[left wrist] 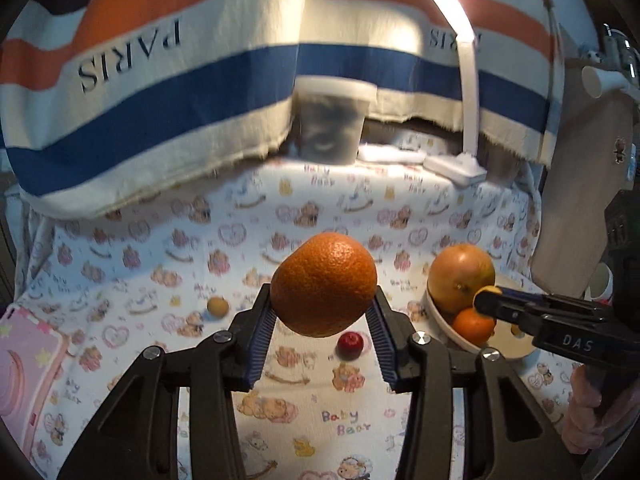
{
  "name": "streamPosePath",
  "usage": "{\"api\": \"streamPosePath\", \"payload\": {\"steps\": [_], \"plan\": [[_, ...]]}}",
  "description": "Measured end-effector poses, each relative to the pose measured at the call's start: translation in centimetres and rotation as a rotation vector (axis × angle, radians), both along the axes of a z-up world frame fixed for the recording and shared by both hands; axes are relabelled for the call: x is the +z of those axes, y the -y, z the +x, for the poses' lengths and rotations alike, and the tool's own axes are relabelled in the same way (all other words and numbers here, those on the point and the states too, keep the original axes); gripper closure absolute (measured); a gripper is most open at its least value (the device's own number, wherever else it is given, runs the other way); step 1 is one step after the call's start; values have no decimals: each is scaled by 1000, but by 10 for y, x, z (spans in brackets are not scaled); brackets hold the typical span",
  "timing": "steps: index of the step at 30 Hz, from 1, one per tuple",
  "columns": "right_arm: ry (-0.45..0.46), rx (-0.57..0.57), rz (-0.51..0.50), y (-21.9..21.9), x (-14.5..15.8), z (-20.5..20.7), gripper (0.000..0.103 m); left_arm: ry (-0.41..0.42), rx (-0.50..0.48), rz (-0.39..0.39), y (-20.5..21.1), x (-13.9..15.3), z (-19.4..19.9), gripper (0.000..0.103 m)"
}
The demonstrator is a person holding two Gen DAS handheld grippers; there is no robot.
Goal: Organize fruits
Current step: 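Lift and carry the orange and lemon toward the cream plate with both tools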
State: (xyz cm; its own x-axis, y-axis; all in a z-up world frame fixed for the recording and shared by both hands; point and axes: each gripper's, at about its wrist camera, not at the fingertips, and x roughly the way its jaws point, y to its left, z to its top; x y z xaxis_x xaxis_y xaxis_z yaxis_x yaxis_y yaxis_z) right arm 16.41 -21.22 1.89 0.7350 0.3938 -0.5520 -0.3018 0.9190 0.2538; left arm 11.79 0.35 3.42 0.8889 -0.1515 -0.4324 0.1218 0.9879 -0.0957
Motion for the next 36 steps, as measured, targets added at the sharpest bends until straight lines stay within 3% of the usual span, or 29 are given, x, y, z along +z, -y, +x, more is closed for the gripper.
{"api": "streamPosePath", "payload": {"steps": [7, 11, 15, 21, 25, 27, 36], "plan": [[62, -8, 13, 14, 20, -16, 71, 125, -51, 35, 14, 18, -22, 59], [83, -19, 7, 39, 25, -30, 72, 141, -109, 58, 30, 20, -30, 59], [58, -40, -10, 70, 19, -33, 71, 63, -207, 81, 55, 11, -21, 59], [-100, -47, -37, 98, -14, -16, 71, -72, -327, 64, 83, -13, 3, 59], [-176, -107, -118, 103, -37, -7, 71, -106, -335, 88, 96, -22, 10, 59], [-200, -103, -103, 106, -42, -4, 71, -111, -335, 108, 101, -25, 12, 59], [-184, -175, -149, 117, -39, -1, 72, -146, -342, 139, 121, -33, 22, 59]]}}
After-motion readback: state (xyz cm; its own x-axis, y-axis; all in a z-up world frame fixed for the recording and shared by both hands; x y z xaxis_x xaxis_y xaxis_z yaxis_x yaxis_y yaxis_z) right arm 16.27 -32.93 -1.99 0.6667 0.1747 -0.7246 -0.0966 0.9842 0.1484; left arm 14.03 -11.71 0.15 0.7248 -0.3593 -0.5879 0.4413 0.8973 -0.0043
